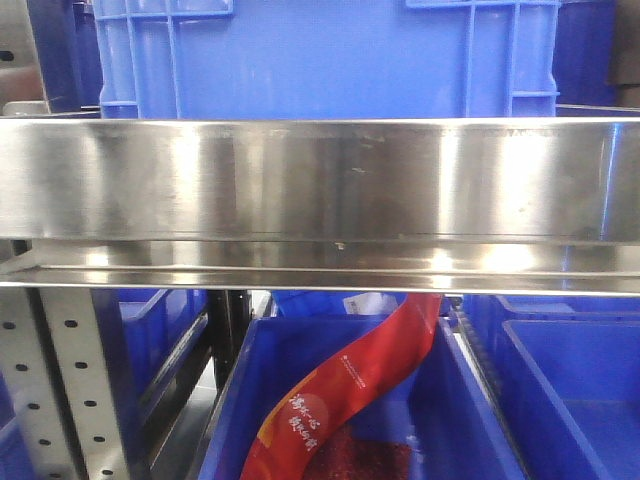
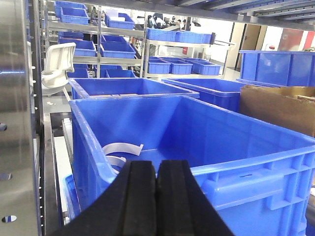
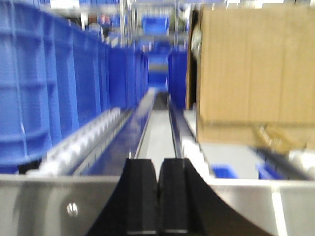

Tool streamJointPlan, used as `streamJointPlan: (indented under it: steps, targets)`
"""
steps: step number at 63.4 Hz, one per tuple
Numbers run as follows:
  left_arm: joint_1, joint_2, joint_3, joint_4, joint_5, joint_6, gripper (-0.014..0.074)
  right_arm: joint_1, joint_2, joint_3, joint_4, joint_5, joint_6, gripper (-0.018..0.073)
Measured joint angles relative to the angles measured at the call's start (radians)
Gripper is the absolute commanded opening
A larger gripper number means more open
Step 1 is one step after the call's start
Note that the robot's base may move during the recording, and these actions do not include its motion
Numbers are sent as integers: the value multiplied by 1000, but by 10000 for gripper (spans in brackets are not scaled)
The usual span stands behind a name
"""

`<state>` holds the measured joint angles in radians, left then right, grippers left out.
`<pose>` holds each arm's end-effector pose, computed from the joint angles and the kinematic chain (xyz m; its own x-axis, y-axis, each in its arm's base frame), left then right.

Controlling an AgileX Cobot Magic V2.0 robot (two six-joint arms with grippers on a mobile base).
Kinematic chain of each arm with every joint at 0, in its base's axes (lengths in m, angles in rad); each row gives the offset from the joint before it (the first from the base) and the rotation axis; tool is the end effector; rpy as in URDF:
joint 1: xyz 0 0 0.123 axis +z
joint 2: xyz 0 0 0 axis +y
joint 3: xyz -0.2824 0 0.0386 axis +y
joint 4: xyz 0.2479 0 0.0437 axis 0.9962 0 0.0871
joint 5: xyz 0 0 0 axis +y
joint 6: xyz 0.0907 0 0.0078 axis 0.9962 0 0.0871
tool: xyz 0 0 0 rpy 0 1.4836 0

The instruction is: Grab PVC pipe and place in blue bin

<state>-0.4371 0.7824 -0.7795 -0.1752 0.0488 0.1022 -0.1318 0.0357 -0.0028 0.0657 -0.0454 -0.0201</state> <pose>0.1500 -0.0710 0.3956 0.0014 -0.0809 -0.9967 0.4322 0.8988 -0.0724 0.0584 -0.0080 0.2161 0.1046 0.0321 -0.9940 0.1297 0.9905 0.0456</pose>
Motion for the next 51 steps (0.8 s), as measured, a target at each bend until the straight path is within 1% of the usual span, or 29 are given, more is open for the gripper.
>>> streamJointPlan:
  steps: [17, 51]
  targets:
    - [0, -2, 0, 0, -2, 0, -111, 0, -32, 0, 0, 31, 0, -169]
    - [0, -2, 0, 0, -2, 0, -111, 0, -32, 0, 0, 31, 0, -169]
